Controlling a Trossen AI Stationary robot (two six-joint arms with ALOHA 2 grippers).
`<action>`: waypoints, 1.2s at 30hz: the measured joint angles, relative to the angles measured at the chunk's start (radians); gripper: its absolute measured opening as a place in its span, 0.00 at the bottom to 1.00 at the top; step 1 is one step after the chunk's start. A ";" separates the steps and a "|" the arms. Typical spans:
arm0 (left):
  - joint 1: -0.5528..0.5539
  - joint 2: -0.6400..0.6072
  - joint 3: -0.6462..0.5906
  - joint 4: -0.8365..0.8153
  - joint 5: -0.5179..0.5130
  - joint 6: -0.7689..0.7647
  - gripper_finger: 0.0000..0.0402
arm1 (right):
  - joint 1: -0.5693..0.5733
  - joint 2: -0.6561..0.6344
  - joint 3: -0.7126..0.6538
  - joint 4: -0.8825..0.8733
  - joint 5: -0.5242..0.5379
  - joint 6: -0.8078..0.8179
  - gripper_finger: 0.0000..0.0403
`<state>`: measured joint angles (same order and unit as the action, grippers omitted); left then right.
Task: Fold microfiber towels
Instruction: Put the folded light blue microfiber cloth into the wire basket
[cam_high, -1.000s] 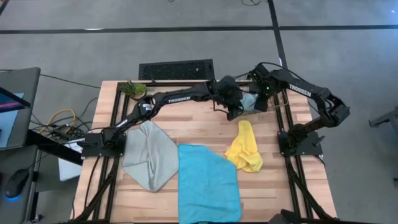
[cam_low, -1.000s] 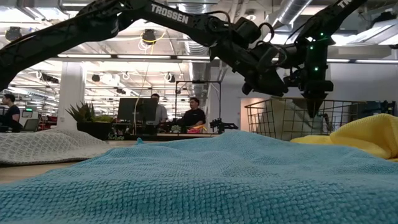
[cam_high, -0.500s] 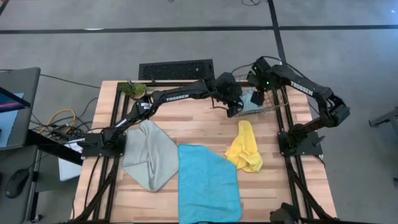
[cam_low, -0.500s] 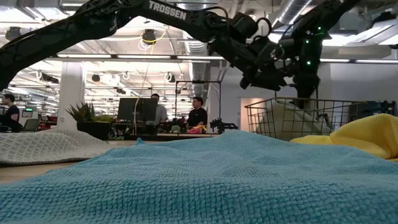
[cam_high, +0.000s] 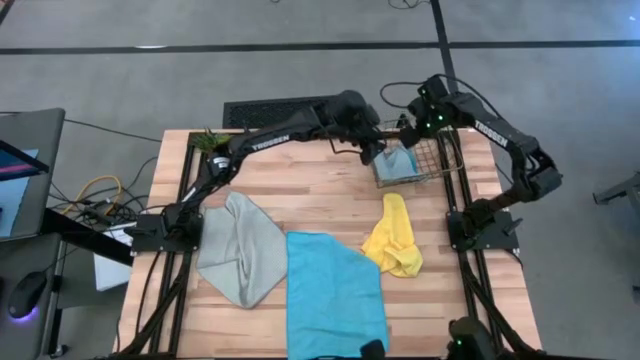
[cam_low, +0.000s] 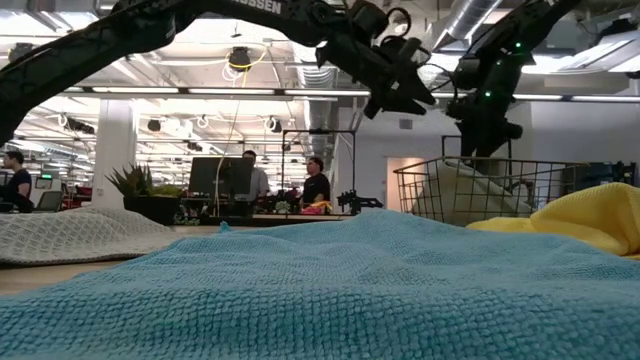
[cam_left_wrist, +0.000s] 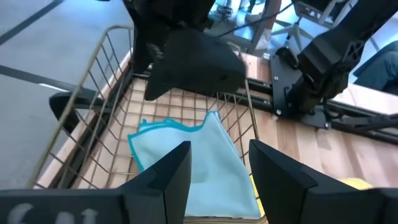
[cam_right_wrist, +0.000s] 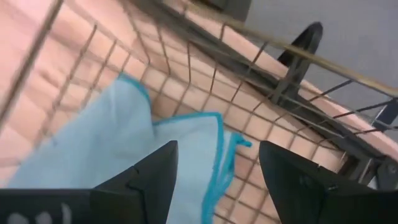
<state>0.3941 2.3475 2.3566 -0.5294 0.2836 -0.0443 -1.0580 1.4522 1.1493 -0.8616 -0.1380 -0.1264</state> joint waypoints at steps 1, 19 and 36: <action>0.002 -0.004 0.000 0.001 0.000 -0.003 0.38 | 0.000 0.020 0.017 -0.011 -0.001 0.028 0.62; 0.006 -0.004 0.000 -0.039 0.001 -0.021 0.38 | -0.031 0.416 0.153 -0.225 0.004 0.018 0.62; 0.007 -0.002 0.000 -0.038 0.001 -0.020 0.38 | -0.018 0.468 0.138 -0.158 0.008 0.030 0.62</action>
<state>0.4007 2.3451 2.3566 -0.5674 0.2845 -0.0647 -1.0760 1.9205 1.2869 -1.0194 -0.1304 -0.0963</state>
